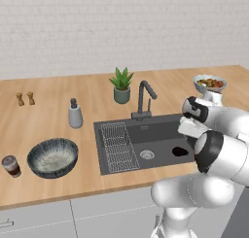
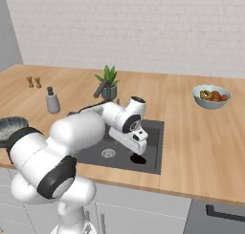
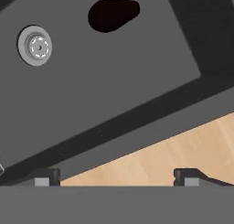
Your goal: Pick the avocado from the sink and place it in the bowl. Then pick the bowl and place it in the microwave. Then close the microwave door and press the start button.
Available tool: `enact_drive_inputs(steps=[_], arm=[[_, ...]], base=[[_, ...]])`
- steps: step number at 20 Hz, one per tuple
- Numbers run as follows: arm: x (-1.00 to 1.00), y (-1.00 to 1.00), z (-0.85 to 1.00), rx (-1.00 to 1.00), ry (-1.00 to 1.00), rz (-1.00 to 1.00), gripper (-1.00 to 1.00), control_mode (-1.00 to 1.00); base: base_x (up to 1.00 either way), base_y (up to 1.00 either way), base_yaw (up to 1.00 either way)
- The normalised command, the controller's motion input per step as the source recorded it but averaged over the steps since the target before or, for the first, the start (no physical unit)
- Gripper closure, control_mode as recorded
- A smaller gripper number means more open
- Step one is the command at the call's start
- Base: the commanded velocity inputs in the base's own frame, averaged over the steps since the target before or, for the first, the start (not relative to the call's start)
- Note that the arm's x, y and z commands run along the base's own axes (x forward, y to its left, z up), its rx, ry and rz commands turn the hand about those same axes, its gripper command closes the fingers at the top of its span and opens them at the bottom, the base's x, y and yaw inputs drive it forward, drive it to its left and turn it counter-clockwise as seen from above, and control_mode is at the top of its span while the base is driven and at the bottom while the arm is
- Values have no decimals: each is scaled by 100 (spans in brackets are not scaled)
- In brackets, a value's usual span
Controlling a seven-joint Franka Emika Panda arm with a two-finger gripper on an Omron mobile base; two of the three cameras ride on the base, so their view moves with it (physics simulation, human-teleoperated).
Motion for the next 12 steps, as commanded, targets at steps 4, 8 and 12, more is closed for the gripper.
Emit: enact_drive_inputs(steps=[4, 8, 12], arm=[[26, 0, -58, -4, 4, 7, -100, -100], [31, -1, -38, 0, 7, -11, -100, -100], [40, 0, -18, 7, 2, -51, -100, -100]], base=[[0, 0, 0], [0, 0, 0], [0, 0, 0]])
